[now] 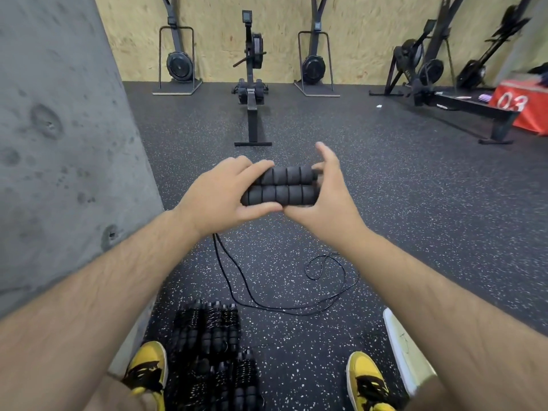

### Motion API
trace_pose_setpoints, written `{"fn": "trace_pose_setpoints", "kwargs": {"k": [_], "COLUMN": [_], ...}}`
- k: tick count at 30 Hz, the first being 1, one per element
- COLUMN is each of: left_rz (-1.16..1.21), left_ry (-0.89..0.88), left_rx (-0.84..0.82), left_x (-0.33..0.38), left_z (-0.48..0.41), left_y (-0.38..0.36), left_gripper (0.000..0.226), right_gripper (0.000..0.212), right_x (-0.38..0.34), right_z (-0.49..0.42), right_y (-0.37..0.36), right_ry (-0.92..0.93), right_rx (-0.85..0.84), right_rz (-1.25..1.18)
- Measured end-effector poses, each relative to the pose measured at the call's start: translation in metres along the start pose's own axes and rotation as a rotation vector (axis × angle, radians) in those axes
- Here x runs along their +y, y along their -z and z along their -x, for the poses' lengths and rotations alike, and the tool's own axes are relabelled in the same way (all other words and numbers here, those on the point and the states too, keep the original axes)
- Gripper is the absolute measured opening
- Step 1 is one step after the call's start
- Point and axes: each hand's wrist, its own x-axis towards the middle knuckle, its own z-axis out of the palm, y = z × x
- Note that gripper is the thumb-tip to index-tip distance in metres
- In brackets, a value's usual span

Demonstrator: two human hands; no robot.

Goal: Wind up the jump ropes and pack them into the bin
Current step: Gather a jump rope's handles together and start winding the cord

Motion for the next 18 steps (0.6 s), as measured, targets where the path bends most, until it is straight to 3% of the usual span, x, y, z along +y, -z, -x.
{"fn": "trace_pose_setpoints", "kwargs": {"k": [2,4,6,9,14,18], "left_rz": [0.026,0.045,0.068,0.11,0.136,0.148], "left_ry": [0.03,0.05,0.048,0.032,0.033,0.022], "left_rx": [0.066,0.099,0.106,0.112,0.106,0.101], "left_x": [-0.002,-0.006,-0.009,-0.009,-0.023,-0.039], "left_z": [0.0,0.001,0.002,0.005,0.015,0.025], "left_y": [0.007,0.011,0.012,0.012,0.019,0.027], "left_gripper": [0.08,0.079,0.079,0.08,0.08,0.079], "right_gripper": [0.11,0.082,0.061,0.057,0.021,0.026], "right_x": [0.005,0.011,0.008,-0.014,-0.039,-0.033], "right_z": [-0.002,-0.003,0.001,0.003,-0.002,-0.009], "right_y": [-0.005,-0.017,-0.038,-0.082,-0.131,-0.113], "right_ry": [-0.181,-0.248,-0.229,-0.216,-0.126,-0.139], "right_rx": [0.013,-0.099,-0.284,-0.477,-0.522,-0.589], "right_rz": [-0.122,-0.021,0.072,0.014,-0.004,0.003]}}
